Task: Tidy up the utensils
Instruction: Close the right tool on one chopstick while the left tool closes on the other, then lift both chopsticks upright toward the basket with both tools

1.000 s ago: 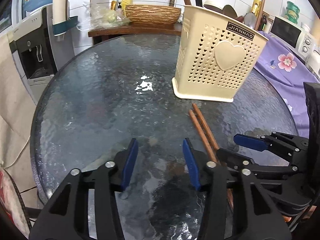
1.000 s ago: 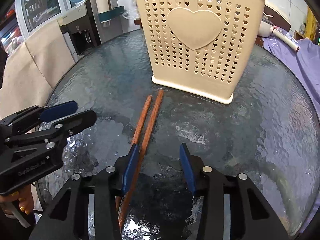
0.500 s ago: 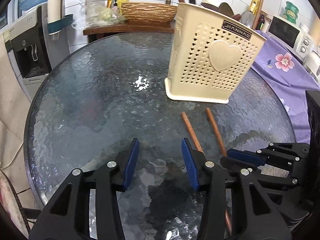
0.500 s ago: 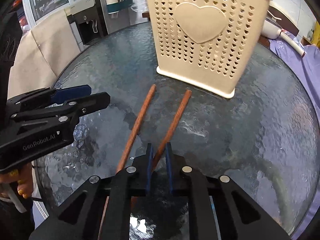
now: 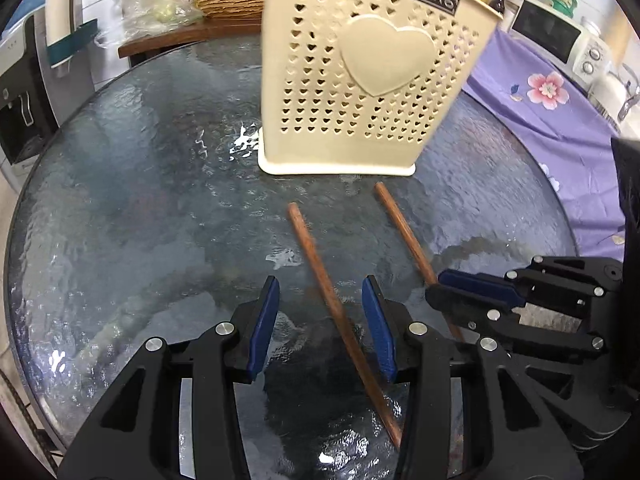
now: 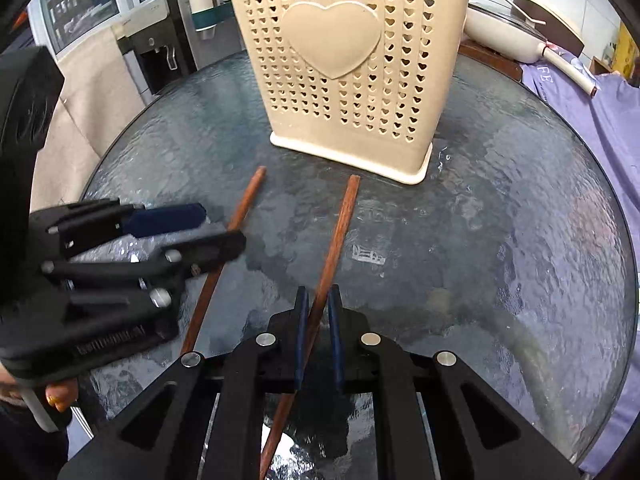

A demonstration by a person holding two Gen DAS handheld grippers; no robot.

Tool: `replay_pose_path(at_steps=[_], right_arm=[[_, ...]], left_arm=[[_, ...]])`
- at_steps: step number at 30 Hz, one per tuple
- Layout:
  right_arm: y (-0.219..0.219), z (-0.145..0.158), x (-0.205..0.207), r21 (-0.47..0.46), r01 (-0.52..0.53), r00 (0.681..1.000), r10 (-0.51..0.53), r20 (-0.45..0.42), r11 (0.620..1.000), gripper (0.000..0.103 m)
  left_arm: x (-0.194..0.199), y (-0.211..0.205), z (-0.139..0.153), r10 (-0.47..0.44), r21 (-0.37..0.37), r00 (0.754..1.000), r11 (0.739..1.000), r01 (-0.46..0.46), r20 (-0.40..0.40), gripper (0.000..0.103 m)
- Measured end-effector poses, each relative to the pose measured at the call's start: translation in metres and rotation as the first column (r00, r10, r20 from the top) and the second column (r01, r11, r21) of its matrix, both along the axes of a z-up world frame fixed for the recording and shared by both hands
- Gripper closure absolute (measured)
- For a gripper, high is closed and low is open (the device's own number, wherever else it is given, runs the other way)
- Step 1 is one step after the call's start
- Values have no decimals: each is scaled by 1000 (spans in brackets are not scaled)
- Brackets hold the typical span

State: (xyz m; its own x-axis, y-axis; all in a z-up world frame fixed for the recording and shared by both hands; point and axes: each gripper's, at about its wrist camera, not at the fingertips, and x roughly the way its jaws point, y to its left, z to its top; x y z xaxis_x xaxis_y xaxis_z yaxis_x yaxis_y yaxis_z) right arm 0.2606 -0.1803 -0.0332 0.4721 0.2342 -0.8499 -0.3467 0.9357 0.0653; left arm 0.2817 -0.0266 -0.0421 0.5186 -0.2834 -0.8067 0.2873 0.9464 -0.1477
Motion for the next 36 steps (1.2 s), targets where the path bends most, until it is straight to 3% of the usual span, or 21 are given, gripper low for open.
replay_pose_path(at_steps=[7, 10, 16, 23, 29, 36], right_arm=[[2, 1, 25, 53, 44, 999, -42, -33, 998, 93], [5, 1, 35, 52, 58, 998, -57, -32, 997, 93], [12, 2, 47, 43, 69, 997, -68, -32, 997, 93], [19, 2, 49, 37, 80, 996, -78, -33, 996, 95], [7, 0, 47, 122, 87, 996, -84, -31, 989, 96], [-4, 19, 33, 188, 57, 995, -70, 65, 980, 96]], left_arm=[[8, -9, -1, -5, 26, 1000, 1000, 5, -9, 71], [15, -15, -1, -22, 59, 1000, 998, 22, -6, 81], [29, -17, -1, -22, 72, 1000, 997, 23, -17, 88], [36, -13, -1, -9, 60, 1000, 998, 11, -22, 92], [39, -8, -1, 4, 24, 1000, 1000, -3, -28, 95], [32, -5, 13, 14, -17, 1000, 1000, -14, 13, 96]])
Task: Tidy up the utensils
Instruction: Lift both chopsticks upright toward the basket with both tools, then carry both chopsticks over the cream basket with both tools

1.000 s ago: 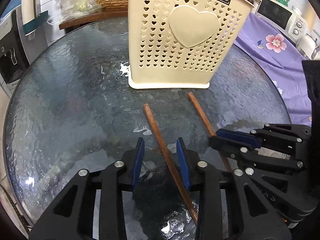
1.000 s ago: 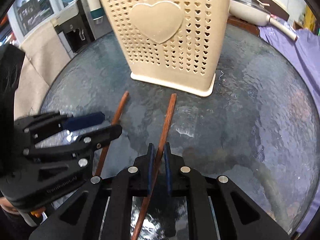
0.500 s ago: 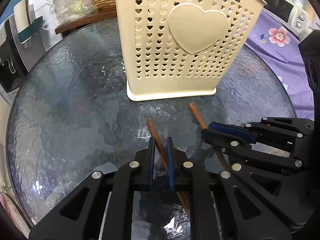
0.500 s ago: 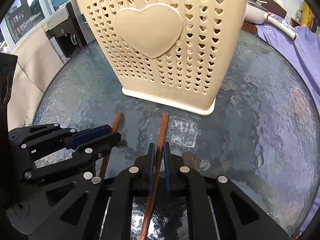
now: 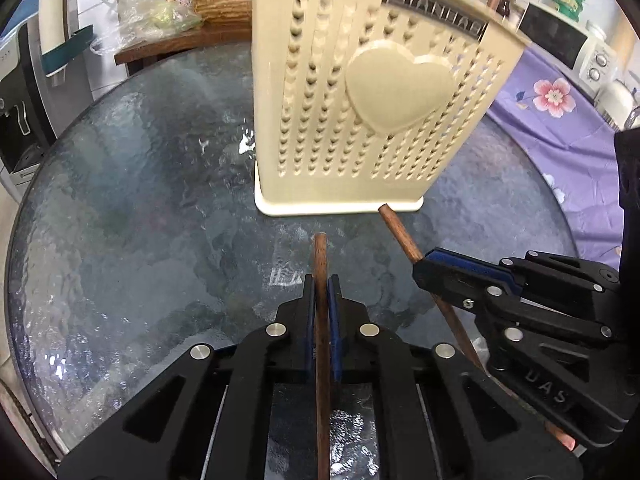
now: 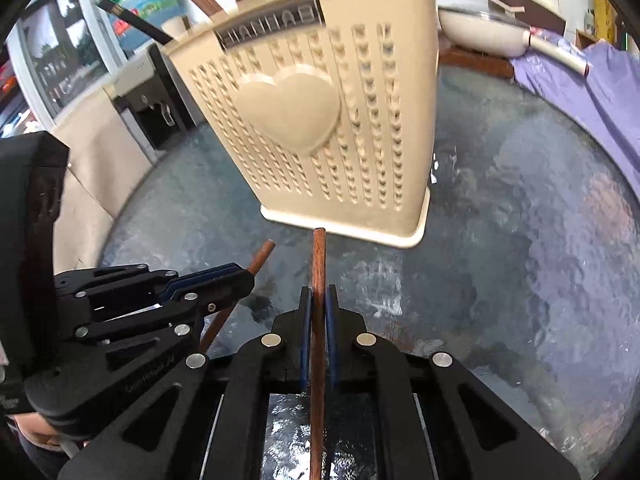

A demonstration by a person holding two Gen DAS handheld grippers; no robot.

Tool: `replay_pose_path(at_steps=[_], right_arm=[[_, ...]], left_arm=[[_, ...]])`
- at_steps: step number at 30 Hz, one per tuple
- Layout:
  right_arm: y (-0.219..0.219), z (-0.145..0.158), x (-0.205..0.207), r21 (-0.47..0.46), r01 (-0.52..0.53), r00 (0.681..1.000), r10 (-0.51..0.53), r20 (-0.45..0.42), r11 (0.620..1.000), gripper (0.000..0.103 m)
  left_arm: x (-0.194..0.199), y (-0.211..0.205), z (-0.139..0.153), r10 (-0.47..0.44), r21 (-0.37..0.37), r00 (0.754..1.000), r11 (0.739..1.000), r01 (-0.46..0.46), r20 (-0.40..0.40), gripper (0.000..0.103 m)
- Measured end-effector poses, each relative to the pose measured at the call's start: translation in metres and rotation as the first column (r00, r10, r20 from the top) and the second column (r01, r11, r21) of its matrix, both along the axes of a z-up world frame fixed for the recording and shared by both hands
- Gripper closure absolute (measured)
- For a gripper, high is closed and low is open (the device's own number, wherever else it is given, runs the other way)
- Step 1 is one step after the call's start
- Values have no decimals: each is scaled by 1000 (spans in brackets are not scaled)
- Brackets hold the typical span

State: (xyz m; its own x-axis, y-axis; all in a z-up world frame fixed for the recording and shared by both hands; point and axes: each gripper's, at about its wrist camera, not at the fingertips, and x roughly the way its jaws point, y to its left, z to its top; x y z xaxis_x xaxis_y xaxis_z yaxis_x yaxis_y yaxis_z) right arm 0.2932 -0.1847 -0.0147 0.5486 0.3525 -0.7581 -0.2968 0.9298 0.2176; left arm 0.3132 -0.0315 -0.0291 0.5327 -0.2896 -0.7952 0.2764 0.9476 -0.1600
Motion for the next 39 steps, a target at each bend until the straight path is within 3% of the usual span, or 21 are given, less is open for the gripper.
replay_pose_path(at_steps=[10, 15, 27, 39], right_arm=[[-17, 54, -41, 118, -60, 978, 34, 205, 991, 96], [-23, 78, -62, 115, -99, 955, 62, 292, 988, 96], [-42, 113, -82, 180, -155, 936, 87, 341, 971, 96], [-45, 139, -96, 164, -198, 911, 120, 395, 966, 97]], left_arm=[[-36, 20, 61, 26, -73, 987, 997, -14, 156, 96], [-54, 27, 88, 19, -73, 974, 997, -2, 226, 96], [-91, 33, 130, -6, -90, 946, 995, 37, 325, 96], [-111, 36, 161, -9, -75, 909, 996, 44, 416, 96]])
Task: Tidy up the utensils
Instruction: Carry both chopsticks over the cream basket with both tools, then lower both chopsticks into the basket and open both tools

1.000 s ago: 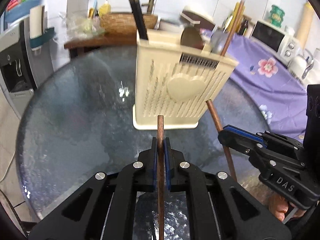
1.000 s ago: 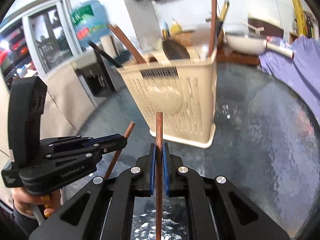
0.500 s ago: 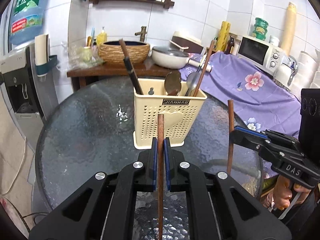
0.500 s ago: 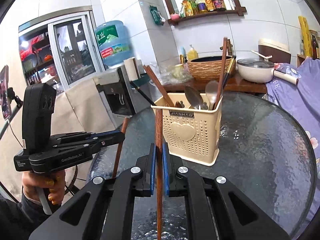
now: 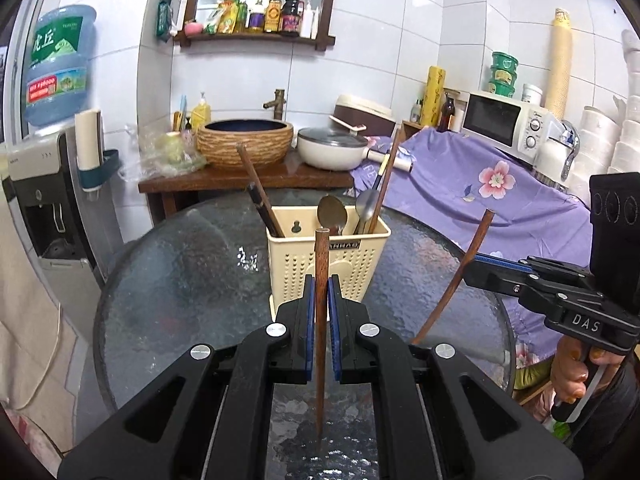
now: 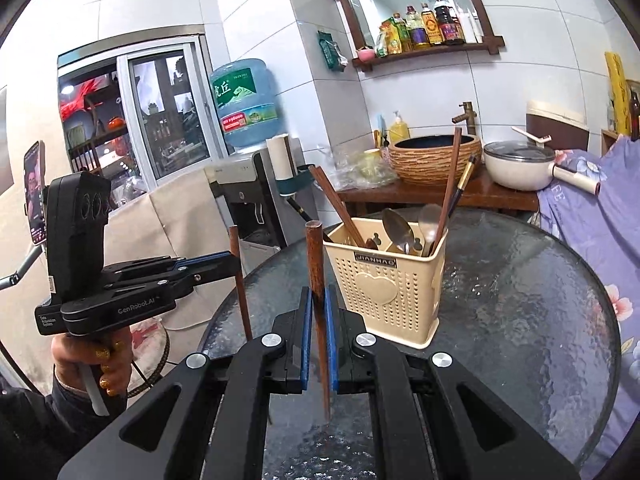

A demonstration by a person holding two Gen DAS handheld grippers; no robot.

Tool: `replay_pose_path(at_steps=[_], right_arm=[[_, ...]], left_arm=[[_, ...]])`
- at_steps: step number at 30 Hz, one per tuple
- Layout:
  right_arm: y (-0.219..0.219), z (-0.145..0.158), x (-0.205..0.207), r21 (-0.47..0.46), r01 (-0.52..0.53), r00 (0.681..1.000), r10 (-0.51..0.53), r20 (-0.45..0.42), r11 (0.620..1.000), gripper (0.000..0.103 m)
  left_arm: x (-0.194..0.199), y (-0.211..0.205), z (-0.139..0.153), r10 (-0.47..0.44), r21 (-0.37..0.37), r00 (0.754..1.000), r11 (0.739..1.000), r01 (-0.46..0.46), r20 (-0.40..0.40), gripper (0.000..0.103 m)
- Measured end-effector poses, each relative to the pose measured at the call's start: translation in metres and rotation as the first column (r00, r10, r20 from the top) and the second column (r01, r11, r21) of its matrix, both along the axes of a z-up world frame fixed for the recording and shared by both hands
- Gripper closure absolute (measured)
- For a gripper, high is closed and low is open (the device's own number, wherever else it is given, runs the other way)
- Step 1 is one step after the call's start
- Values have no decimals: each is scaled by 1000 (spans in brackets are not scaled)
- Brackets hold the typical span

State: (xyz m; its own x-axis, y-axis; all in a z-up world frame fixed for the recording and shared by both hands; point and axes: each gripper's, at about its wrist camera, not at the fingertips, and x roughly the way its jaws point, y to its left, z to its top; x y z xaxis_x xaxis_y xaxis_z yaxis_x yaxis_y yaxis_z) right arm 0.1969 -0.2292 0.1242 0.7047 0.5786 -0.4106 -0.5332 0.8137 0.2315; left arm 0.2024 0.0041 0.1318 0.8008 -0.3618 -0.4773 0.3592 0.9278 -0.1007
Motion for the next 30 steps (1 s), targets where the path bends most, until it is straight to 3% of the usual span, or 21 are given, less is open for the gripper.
replay_pose_path(at_steps=[11, 19, 30], right_arm=[[5, 29, 4, -44, -1, 998, 4, 59, 999, 97], [-1, 69, 20, -41, 23, 994, -19, 107, 999, 97], [-6, 134, 67, -27, 104, 977, -97, 188, 994, 97]], left_arm=[[1, -9, 34, -47, -4, 996, 999, 47, 70, 96], [14, -9, 86, -56, -37, 989, 997, 62, 138, 96], [63, -11, 160, 19, -66, 976, 998, -5, 218, 96]])
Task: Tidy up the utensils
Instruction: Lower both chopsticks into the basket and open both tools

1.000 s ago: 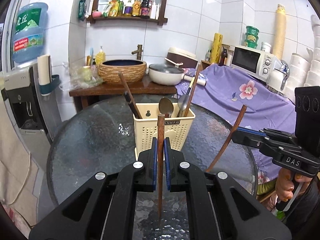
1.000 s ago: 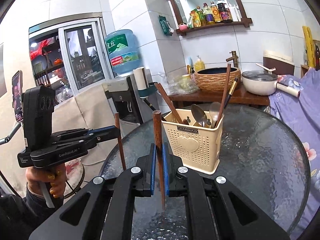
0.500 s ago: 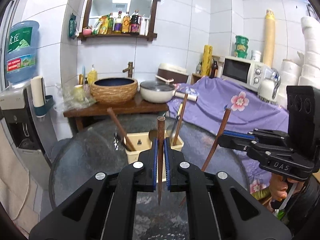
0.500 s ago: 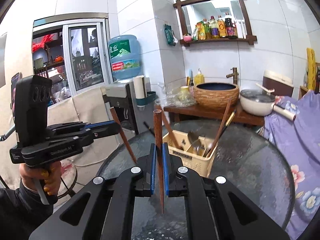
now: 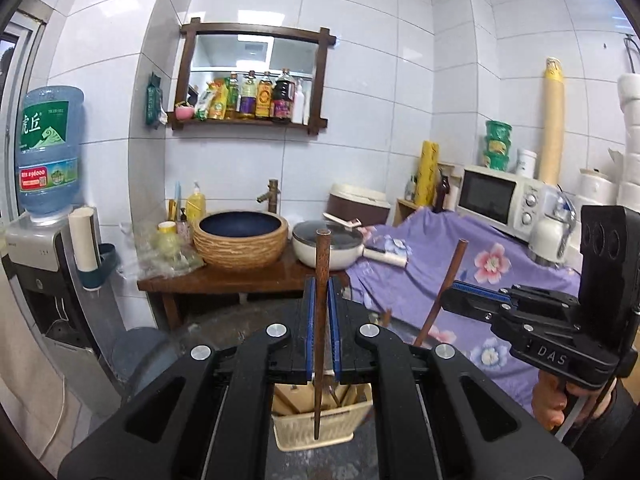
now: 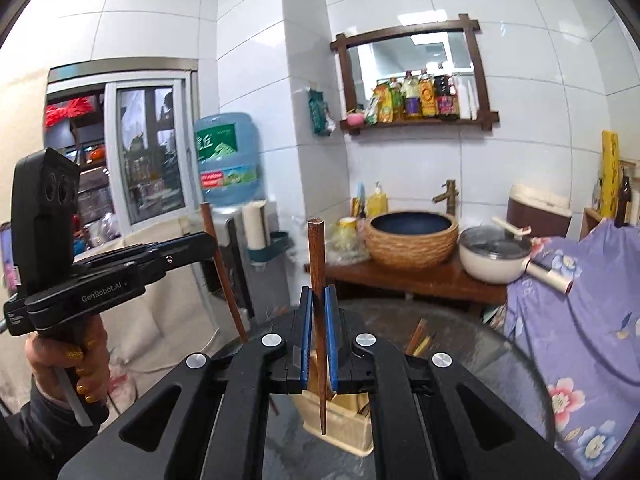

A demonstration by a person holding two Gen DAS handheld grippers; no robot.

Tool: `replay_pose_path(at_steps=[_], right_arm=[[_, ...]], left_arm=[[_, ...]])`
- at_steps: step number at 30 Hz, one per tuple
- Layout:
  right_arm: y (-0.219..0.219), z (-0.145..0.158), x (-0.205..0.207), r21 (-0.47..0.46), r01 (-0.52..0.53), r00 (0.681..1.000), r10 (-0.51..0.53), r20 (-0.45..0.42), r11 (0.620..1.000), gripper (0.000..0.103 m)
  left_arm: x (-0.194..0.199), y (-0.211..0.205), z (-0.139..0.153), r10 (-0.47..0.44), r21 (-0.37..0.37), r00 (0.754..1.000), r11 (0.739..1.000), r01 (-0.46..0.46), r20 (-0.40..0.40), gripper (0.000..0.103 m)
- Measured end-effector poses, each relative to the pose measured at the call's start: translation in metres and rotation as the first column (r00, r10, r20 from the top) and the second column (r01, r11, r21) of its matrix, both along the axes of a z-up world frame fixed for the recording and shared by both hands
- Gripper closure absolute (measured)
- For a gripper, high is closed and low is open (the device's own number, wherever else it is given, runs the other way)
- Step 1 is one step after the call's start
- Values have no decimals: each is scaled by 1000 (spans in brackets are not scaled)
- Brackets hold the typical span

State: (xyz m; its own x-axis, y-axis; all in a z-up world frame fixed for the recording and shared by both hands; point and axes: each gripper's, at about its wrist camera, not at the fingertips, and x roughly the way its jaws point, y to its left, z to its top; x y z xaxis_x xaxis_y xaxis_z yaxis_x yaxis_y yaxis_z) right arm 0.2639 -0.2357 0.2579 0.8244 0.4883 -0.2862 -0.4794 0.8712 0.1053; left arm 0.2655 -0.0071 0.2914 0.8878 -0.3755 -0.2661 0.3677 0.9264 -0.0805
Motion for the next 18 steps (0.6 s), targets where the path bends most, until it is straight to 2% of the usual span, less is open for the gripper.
replay_pose_path(at_steps=[3, 6, 11, 18], right_arm=[[0, 9, 14, -9, 32, 999, -32, 28, 999, 97], [1, 7, 29, -15, 59, 998, -58, 38, 998, 97], [0, -22, 51, -4, 83, 996, -83, 13, 996, 97], [6, -68, 63, -30, 86, 995, -87, -40, 996, 97]], left_arm=[[20, -2, 8, 30, -6, 1000, 1000, -30, 4, 96], [42, -3, 3, 48, -23, 999, 999, -48, -25, 96], [71, -7, -26, 95, -15, 994, 995, -96, -59, 96], [81, -19, -76, 88, 17, 988, 996, -87, -128, 96]])
